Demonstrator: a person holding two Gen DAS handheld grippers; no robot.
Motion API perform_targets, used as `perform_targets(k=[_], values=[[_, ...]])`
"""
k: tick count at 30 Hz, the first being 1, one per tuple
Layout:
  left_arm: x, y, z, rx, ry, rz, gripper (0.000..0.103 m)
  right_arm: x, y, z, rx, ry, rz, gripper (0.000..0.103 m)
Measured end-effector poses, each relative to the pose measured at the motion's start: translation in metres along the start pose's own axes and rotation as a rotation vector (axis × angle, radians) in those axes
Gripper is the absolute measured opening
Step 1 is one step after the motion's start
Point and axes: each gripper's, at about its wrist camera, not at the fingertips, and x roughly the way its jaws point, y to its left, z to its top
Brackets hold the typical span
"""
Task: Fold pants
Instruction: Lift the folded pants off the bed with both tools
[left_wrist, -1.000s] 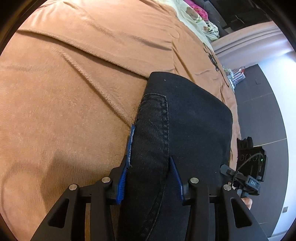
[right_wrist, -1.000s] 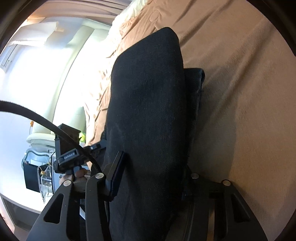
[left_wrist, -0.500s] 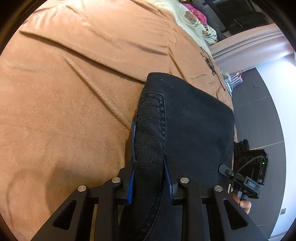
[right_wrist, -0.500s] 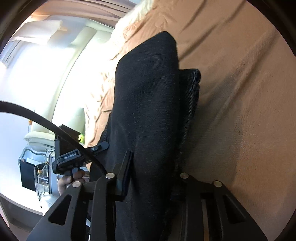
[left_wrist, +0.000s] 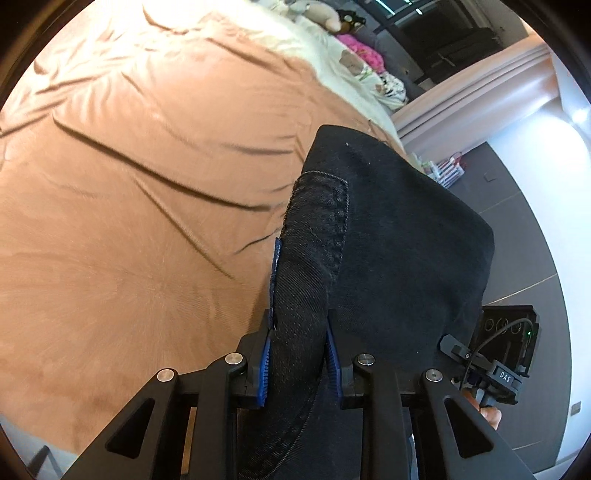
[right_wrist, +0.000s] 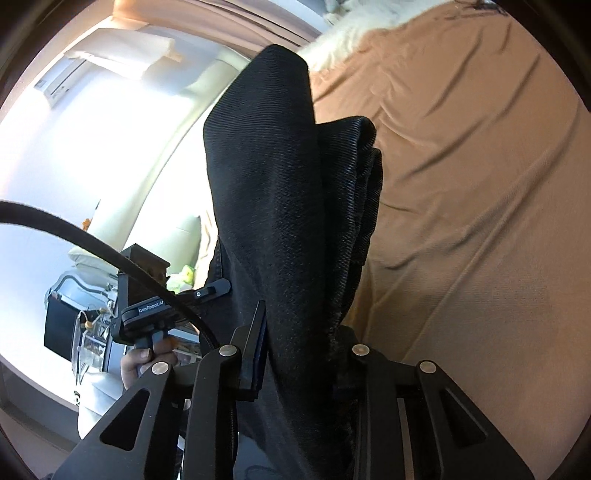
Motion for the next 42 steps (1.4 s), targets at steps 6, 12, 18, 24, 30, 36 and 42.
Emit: perform_targets(k=[6,12,18,24,30,36,42], values=[[-0.039,-0.027,-0.012,0.041,-0.053,0.004,0.027,-0.011,0.018,-0.003,-0.041,-0.036,0.021,0.023],[-0.075,-0.056,-0.027,0.081,-0.103,0.007,0.027,-0.040,0.026,-0.012,-0.086,-0.072,0.049,0.023],[-0.109,-0.077,-0.046,0.111,-0.146,0.020,0.026,-0.082,0.043,-0.033,-0.127,-0.114,0.074,0.023],[-0.141,-0.093,-0.054,0.136,-0.179,0.026,0.026,-0.108,0.061,-0.057,-0.165,-0.139,0.106,0.023],[-0.164,-0.086,-0.049,0.146,-0.210,0.010,0.026,-0.092,0.073,-0.055,-0.197,-0.150,0.098,0.023],[-0.186,-0.050,-0.051,0.117,-0.236,-0.001,0.026,-0.054,0.083,-0.047,-0.227,-0.127,0.094,0.023],[-0.211,-0.002,-0.043,0.074,-0.272,0.024,0.026,-0.002,0.104,-0.031,-0.257,-0.084,0.098,0.023]])
